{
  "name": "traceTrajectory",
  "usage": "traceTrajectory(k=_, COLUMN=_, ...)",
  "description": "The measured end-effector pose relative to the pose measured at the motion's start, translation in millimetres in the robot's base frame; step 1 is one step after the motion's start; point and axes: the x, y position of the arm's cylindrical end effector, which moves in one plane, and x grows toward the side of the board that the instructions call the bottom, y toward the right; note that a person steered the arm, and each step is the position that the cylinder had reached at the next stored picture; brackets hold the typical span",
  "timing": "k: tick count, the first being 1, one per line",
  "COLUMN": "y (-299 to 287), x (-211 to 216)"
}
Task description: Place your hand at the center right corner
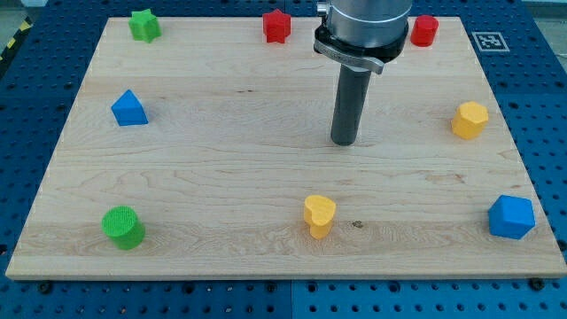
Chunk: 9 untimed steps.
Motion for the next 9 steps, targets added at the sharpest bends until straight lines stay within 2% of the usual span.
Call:
traceTrajectory(k=2, y=-0.1, x=-4.2)
traceTrajectory(k=4, y=-37.5, x=-9.5)
traceTrajectory(k=6, y=-47.5, x=-16.0)
traceTrajectory(k=7, y=-75.5, x=-20.8)
traceTrajectory(k=8, y=-72.9, x=-78.1)
traceTrajectory(k=9, y=-13.2, x=-140.0)
